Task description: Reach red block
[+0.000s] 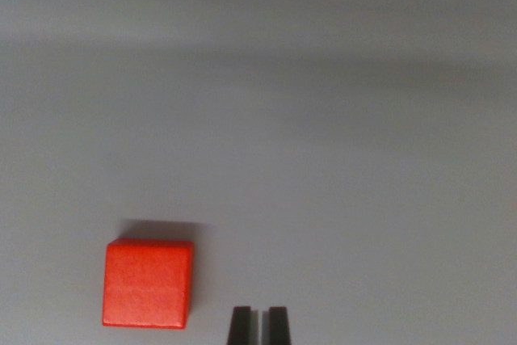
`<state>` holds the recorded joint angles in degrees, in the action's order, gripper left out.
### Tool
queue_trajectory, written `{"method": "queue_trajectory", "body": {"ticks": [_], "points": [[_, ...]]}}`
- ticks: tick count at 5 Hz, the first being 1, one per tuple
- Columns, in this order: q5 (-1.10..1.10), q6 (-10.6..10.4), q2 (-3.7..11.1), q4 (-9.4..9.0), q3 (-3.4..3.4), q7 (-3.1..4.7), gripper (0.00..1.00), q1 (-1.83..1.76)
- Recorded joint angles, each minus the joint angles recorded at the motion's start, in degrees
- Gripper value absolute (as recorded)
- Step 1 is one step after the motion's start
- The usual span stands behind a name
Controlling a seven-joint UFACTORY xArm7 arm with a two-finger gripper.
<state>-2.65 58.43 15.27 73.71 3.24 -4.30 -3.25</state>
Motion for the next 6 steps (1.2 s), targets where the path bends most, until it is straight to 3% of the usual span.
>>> {"method": "queue_trajectory", "body": {"ticks": [1, 2, 3, 4, 5, 6], "points": [[-0.12, -2.6, 1.57, -1.25, 0.5, -0.36, 0.0, -0.41], [-0.12, -2.6, 1.57, -1.25, 0.5, -0.36, 0.0, -0.41], [-0.22, -5.0, 2.98, -2.38, 0.95, -0.68, 0.0, -0.79], [-0.22, -5.0, 2.98, -2.38, 0.95, -0.68, 0.0, -0.79], [-0.33, -7.3, 4.35, -3.48, 1.39, -0.99, 0.0, -1.15], [-0.33, -7.3, 4.35, -3.48, 1.39, -0.99, 0.0, -1.15]]}}
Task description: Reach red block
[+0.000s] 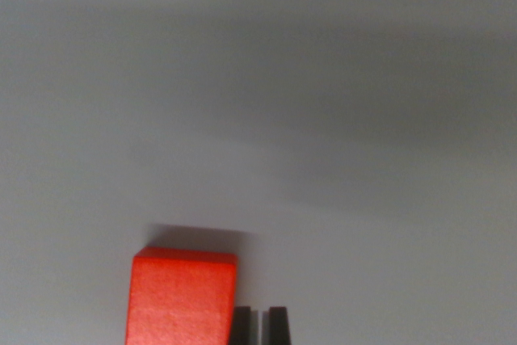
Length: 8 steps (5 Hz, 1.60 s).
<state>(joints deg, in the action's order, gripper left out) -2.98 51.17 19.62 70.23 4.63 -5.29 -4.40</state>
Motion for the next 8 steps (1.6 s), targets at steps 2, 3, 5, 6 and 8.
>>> {"method": "queue_trajectory", "body": {"ticks": [2, 3, 5, 6, 8], "points": [[-0.09, -2.1, 1.25, -1.0, 0.4, -0.29, 0.0, -0.33], [-0.18, -4.0, 2.37, -1.89, 0.76, -0.54, 0.0, -0.63], [-0.25, -5.6, 3.33, -2.66, 1.06, -0.76, 0.0, -0.88], [-0.25, -5.6, 3.33, -2.66, 1.06, -0.76, 0.0, -0.88], [-0.31, -6.9, 4.12, -3.29, 1.31, -0.94, 0.0, -1.09]]}}
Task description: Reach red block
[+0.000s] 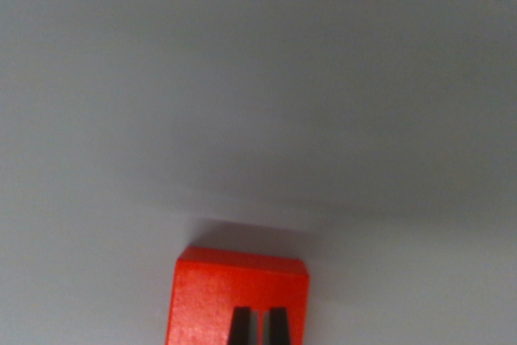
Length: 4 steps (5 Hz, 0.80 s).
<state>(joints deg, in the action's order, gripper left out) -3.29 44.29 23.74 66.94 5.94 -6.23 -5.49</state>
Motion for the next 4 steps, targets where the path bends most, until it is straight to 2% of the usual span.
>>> {"method": "queue_trajectory", "body": {"ticks": [1, 4], "points": [[-0.04, -1.0, 0.59, -0.47, 0.19, -0.13, 0.0, -0.16], [-0.07, -1.6, 0.95, -0.76, 0.3, -0.22, 0.0, -0.25]]}}
